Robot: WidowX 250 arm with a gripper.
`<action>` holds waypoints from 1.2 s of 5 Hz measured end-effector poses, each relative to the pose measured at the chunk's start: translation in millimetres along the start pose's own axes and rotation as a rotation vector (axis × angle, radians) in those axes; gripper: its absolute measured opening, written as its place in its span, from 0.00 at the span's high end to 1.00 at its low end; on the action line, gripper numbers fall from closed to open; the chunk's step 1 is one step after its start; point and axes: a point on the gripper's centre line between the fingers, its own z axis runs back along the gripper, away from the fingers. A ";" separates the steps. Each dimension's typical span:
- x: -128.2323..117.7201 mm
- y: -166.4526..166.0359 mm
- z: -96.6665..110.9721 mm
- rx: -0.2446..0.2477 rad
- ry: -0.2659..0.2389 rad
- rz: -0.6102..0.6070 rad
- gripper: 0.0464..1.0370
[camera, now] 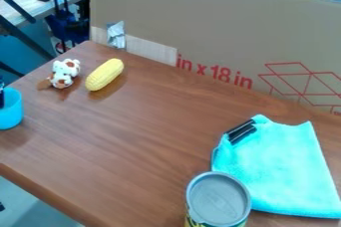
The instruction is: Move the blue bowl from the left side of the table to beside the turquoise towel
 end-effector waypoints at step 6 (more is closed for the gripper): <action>56.4 -12.2 -36.5 -0.049 -0.020 -0.002 0.05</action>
